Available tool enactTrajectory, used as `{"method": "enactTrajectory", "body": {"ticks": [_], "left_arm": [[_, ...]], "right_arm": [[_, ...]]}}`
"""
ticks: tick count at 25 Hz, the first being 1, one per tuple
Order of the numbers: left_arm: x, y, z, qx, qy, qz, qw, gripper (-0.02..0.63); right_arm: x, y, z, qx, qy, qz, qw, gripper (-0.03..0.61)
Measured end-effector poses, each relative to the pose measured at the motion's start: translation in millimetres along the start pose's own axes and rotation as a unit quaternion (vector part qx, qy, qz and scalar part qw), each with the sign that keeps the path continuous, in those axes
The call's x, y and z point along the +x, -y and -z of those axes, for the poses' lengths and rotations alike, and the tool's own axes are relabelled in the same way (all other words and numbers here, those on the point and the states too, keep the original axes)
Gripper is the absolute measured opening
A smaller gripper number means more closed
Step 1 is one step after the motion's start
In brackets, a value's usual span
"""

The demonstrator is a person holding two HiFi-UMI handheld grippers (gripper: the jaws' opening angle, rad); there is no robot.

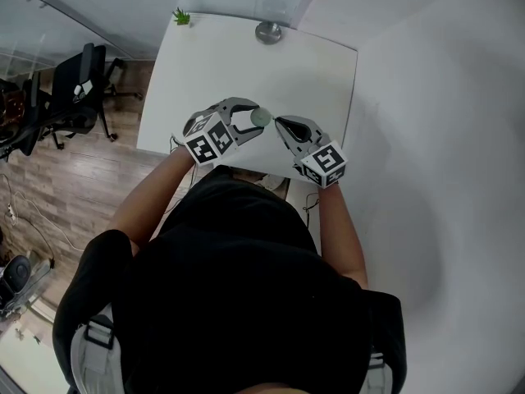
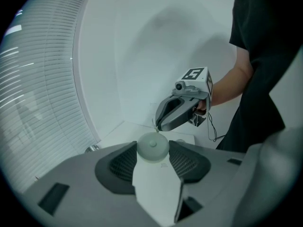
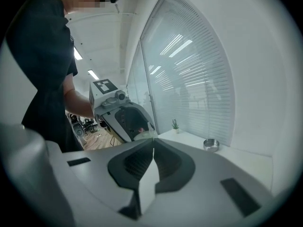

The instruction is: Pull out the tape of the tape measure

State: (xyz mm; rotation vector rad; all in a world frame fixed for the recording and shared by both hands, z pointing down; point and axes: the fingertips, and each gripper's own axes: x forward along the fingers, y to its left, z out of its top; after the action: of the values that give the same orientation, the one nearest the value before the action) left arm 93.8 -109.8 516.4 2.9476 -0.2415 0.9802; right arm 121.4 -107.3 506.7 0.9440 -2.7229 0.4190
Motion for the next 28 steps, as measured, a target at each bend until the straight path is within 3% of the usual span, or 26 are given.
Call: {"method": "enactTrajectory", "body": {"ticks": [28], "left_arm": [[-18.0,-33.2,25.5,-0.021,-0.018,-0.052,0.9983,0.224]], "right_arm": [[-34.6,41.5,6.4,0.006,0.003,0.075,0.997,0.008]]}}
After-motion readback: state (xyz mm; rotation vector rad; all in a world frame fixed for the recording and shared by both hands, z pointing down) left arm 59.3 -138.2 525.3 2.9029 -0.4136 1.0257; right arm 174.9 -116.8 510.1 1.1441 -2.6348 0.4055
